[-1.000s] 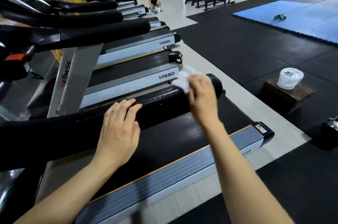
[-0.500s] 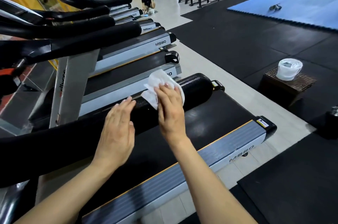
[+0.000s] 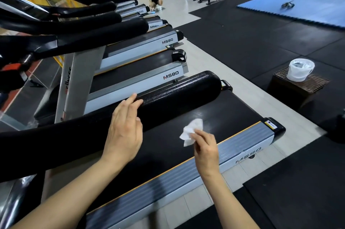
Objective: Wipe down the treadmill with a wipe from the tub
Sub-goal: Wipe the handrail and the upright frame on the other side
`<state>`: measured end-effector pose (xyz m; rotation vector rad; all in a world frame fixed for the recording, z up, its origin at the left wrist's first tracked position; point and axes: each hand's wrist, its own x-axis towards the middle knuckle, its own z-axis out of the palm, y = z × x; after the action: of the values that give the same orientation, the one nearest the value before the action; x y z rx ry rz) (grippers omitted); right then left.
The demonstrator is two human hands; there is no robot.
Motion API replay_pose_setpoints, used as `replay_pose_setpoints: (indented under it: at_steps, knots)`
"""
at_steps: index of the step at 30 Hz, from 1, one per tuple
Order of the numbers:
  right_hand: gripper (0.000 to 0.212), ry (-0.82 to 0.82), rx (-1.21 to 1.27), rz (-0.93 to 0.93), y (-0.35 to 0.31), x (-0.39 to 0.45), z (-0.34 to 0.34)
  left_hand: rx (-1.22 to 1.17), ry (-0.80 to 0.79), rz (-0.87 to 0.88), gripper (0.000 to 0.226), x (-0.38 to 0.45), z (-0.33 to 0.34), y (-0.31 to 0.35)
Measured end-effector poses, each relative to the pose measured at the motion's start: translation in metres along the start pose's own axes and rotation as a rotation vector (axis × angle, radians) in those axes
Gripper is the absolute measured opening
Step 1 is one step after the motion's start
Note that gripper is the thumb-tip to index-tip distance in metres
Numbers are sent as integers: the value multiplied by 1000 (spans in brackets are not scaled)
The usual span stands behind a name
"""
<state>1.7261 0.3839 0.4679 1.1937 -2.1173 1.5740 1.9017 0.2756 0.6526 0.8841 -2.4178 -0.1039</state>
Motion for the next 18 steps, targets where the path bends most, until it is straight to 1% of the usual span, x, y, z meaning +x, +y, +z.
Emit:
replay_pose_setpoints:
  at_steps: [1,3,5,6,7,9,11,12,13,15,16,17,18]
  knots:
    - [41,48,3,42,0,2,-6,9,3,4,50,1,1,0]
    - [37,184,59,51,-18,23,-18,31,10,31,49,1,3,0]
    - [43,321,148,23,-51,55,-25,57,26,63,48,3,5,1]
    - [47,347,185,-11,-67,71,-24,81,33,81,48,4,6,1]
    - [48,332,207,-71,-81,85,-21,111,35,98,50,5,7,2]
    - [42,208,177,-240,-93,99,-5,176,17,135,54,8,9,3]
    - [41,108,117,-336,-80,103,9,248,-35,189,59,10,12,5]
    - [45,113,98,-324,-67,106,12,269,-55,203,61,10,12,6]
    - [51,157,98,-265,-54,112,13,281,-67,208,63,11,12,5]
    - [62,293,143,-16,-33,128,10,285,-87,217,65,10,10,4]
    - [62,361,162,108,-29,135,9,282,-93,223,66,9,10,3]
    - [60,412,174,184,-31,139,12,280,-95,226,66,9,11,3]
    - [62,431,182,194,-41,139,16,281,-94,225,67,9,12,3]
